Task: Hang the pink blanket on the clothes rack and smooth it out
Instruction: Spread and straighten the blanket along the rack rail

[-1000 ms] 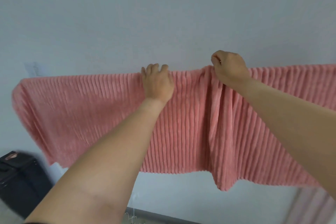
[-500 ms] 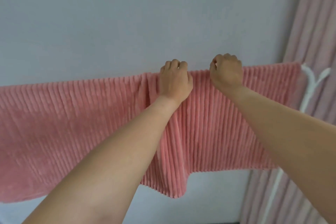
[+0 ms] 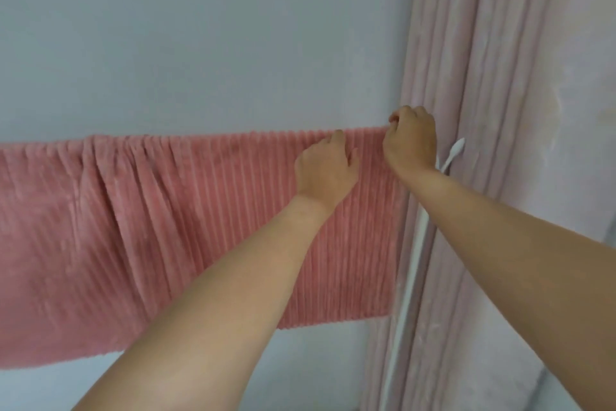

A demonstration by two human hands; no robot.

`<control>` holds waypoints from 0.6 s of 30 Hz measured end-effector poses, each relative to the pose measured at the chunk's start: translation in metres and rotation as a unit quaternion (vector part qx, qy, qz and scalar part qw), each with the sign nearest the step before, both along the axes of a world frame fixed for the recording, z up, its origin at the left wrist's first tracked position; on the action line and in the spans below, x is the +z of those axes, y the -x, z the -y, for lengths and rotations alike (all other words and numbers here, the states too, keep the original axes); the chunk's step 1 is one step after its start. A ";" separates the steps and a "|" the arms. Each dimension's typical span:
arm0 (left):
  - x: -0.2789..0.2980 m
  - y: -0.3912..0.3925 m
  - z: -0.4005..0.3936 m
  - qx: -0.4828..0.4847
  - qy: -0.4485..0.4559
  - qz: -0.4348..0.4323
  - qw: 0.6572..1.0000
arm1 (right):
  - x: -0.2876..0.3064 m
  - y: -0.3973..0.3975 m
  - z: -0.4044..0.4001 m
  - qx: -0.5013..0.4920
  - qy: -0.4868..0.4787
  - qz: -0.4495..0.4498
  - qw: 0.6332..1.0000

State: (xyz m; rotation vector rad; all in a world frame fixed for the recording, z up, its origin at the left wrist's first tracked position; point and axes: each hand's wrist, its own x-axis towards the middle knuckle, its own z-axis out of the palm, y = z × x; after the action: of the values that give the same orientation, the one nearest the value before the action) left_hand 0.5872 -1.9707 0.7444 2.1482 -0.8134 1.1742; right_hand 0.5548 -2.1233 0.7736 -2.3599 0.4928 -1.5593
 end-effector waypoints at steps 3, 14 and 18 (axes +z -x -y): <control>-0.002 0.007 0.032 0.019 0.005 -0.029 0.999 | 0.004 0.004 0.026 0.041 0.021 -0.019 0.999; -0.016 0.013 0.096 0.174 0.044 -0.053 0.982 | 0.020 -0.002 0.049 0.284 -0.023 -0.176 0.942; -0.017 0.005 0.088 0.096 0.094 -0.013 0.991 | 0.023 -0.004 0.050 0.296 -0.029 -0.146 0.944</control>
State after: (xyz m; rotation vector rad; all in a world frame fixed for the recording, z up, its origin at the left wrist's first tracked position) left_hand 0.5823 -2.0591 0.7271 2.1153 -0.4728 1.2620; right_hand 0.5593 -2.1733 0.7966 -2.3893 -0.1218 -0.9215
